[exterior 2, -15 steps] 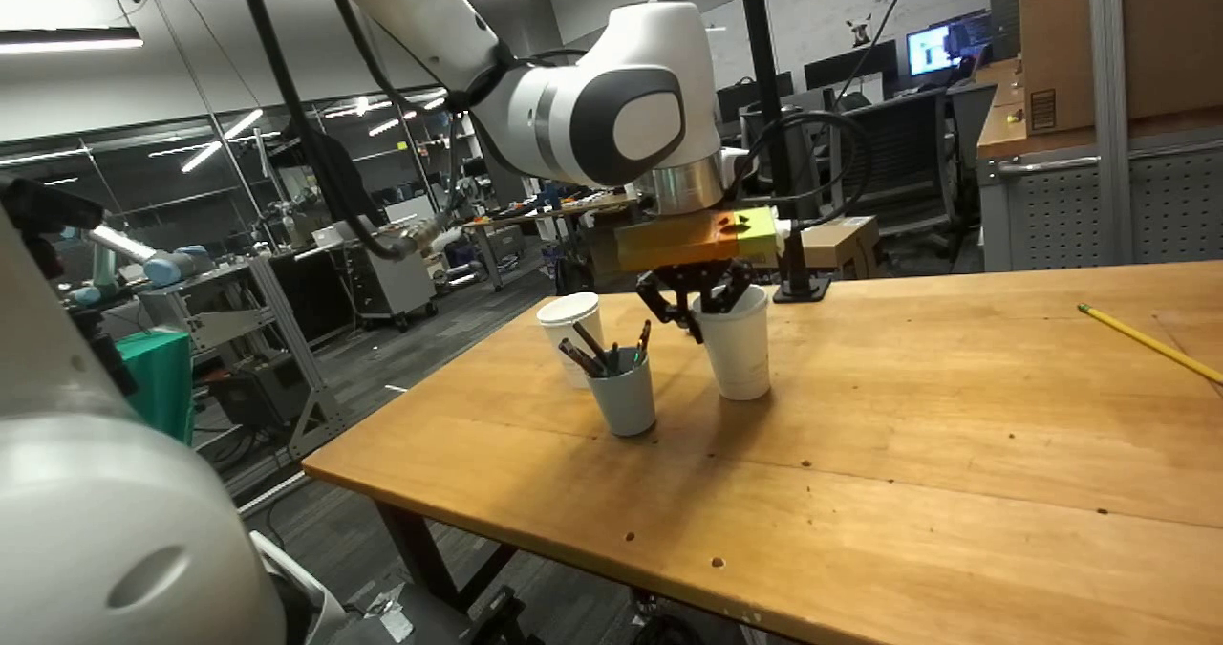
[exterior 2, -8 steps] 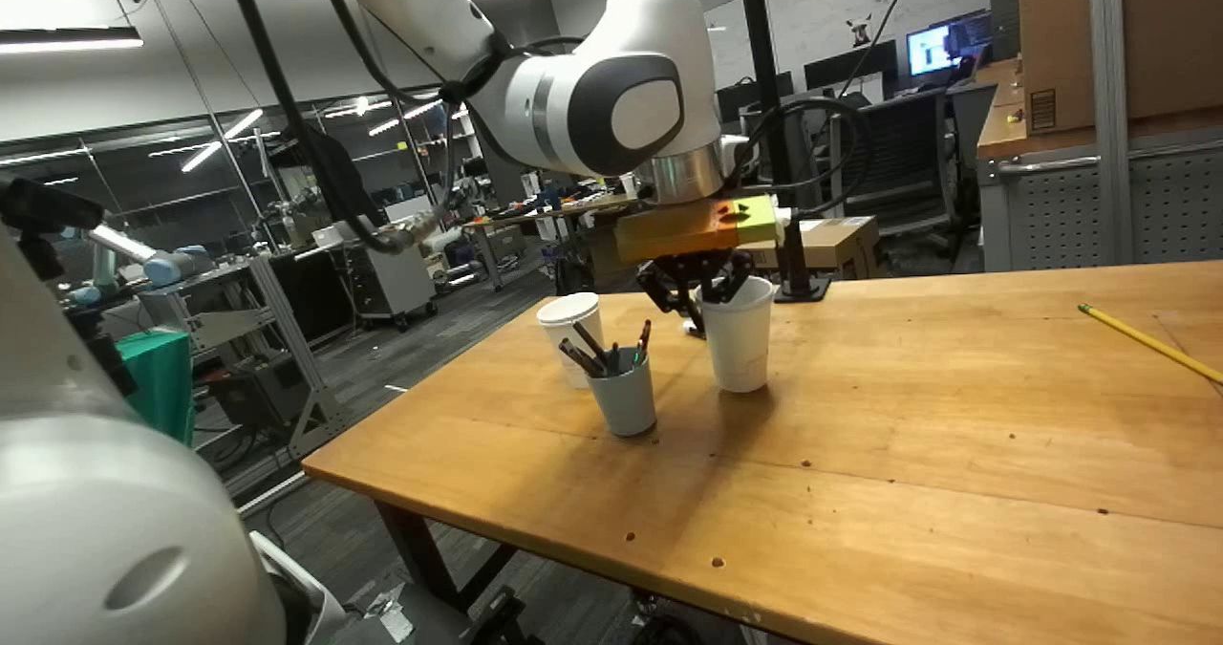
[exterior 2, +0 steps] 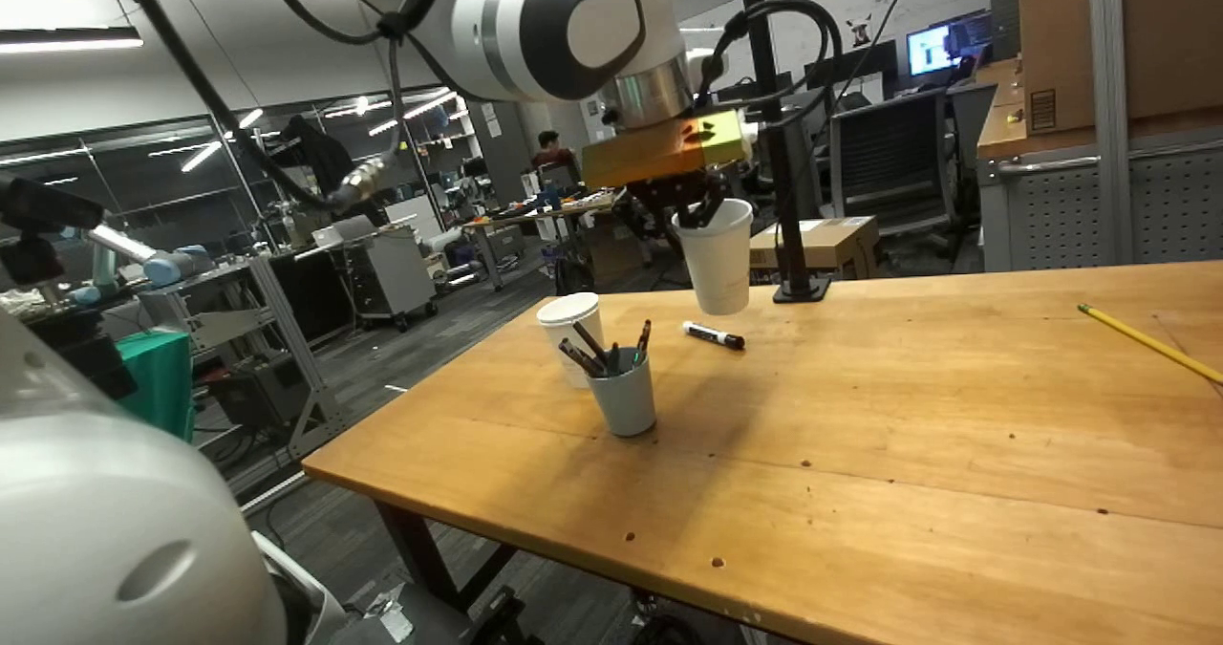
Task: Pick up the white cups and put them in the other white cups. Pick up the marker pen and put it in the stacked white cups.
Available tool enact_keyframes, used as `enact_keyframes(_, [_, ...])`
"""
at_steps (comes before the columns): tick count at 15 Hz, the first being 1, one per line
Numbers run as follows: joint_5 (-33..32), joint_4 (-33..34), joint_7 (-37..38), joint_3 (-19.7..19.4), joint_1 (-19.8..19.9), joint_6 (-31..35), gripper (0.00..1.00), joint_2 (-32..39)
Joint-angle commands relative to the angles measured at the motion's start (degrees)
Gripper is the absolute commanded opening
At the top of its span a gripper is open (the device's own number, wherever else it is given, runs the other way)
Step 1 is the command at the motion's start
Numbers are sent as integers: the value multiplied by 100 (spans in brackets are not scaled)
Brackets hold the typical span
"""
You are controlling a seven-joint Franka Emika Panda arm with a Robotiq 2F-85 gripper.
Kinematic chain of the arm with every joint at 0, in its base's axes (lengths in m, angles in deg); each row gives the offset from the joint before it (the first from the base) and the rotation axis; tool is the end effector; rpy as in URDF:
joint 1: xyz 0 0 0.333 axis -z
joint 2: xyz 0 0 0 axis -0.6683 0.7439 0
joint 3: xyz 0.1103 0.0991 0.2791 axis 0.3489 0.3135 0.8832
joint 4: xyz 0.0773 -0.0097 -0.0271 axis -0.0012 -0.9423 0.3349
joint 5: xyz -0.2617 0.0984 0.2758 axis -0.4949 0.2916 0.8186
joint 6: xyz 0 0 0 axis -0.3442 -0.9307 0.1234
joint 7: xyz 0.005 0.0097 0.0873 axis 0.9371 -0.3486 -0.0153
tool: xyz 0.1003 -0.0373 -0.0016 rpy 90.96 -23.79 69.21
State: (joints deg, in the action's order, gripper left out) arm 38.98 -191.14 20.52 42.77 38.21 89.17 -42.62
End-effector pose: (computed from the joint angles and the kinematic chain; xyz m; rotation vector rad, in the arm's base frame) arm 0.4738 0.0053 0.4220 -2.9066 -0.7300 -0.5321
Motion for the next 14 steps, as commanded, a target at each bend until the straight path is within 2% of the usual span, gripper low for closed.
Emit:
enact_keyframes(1, [-147,-132,207,-31,-144,-417,2,-869])
enact_keyframes(9, [-175,-536,325,50,-620,-1173,2,-2227])
enact_keyframes(14, [-46,-708,1023,491,-1258,-1036,2,-2519])
